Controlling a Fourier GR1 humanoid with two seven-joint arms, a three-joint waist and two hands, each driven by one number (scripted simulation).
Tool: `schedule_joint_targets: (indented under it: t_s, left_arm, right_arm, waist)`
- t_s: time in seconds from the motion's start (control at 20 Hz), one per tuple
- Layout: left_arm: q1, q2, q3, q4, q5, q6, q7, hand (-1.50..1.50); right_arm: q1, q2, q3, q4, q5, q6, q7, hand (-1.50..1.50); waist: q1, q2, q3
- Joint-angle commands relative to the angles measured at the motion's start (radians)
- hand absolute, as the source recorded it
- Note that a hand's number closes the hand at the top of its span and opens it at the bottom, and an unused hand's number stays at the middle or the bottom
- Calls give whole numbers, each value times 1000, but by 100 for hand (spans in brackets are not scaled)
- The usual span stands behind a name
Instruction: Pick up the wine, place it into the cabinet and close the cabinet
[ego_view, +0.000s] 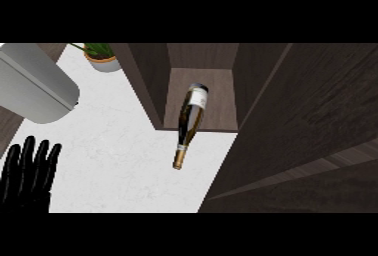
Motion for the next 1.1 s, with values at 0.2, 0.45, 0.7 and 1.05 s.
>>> schedule_joint_targets:
  t_s: [0.2,0.45,0.7,1.05]
  left_arm:
    - [90,86,124,-53,95,-124,0,-150]
    - [103,129,194,-22,139,-215,-1,-150]
    - [73,144,256,-13,202,-259,16,-150]
    - [70,173,326,46,253,-343,33,-150]
  right_arm:
    - [-328,89,160,146,12,-296,-1,150]
    - [-563,88,140,249,-39,-437,45,150]
    - [-819,90,26,462,-173,-545,19,150]
    - [-1189,92,-114,822,-375,-578,-57,150]
  waist:
    - [30,5,1]
    - [29,5,0]
    - [49,13,0]
    - [54,19,2]
